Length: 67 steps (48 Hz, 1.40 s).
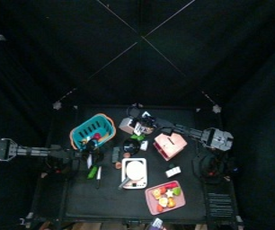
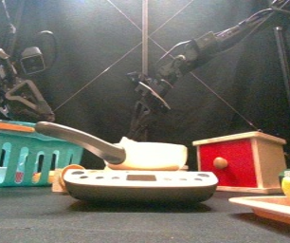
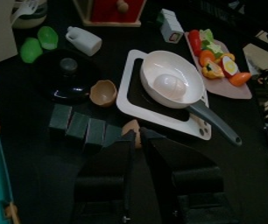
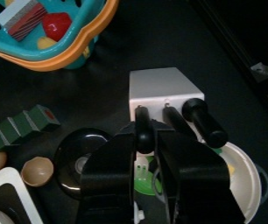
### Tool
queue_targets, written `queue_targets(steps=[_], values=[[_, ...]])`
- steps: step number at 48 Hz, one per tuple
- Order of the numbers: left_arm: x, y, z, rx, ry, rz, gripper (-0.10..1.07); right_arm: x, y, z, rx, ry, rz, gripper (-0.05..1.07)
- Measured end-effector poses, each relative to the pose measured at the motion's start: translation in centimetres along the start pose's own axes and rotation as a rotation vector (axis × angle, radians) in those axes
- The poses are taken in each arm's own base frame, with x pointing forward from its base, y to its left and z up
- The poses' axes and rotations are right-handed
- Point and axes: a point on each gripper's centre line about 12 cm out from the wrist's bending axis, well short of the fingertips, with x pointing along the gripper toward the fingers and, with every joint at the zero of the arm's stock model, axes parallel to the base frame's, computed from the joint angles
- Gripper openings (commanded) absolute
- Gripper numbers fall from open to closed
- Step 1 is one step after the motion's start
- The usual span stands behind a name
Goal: Pull out cleaver
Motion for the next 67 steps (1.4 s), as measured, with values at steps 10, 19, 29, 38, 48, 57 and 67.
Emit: queue_targets(steps=[10, 19, 29, 38, 48, 57, 67], values=[[0.0, 0.0, 0.0, 0.002, 0.001, 0.001, 0.59, -0.2, 0.1, 0.0, 0.000, -0.003, 0.002, 0.48], [0.0, 0.0, -0.1, 0.001, 0.003, 0.001, 0.59, -3.5, 0.5, 0.1, 0.002, -0.059, 0.014, 0.48], [0.0, 0.0, -0.1, 0.001, 0.004, 0.002, 0.59, -7.1, 1.2, 0.3, -0.009, -0.158, 0.034, 0.48], [0.0, 0.0, -0.1, 0.001, 0.004, 0.002, 0.59, -9.8, 1.8, -0.3, -0.023, -0.191, 0.047, 0.48], [0.0, 0.0, -0.1, 0.001, 0.003, 0.001, 0.59, -13.5, 2.9, -1.4, -0.037, -0.271, 0.083, 0.48], [0.0, 0.0, -0.1, 0.001, 0.004, 0.002, 0.59, -14.9, 4.9, -3.6, -0.039, -0.360, 0.156, 0.48], [0.0, 0.0, -0.1, 0.012, 0.002, -0.002, 0.59, -15.1, 5.9, -5.4, -0.051, -0.428, 0.193, 0.48]])
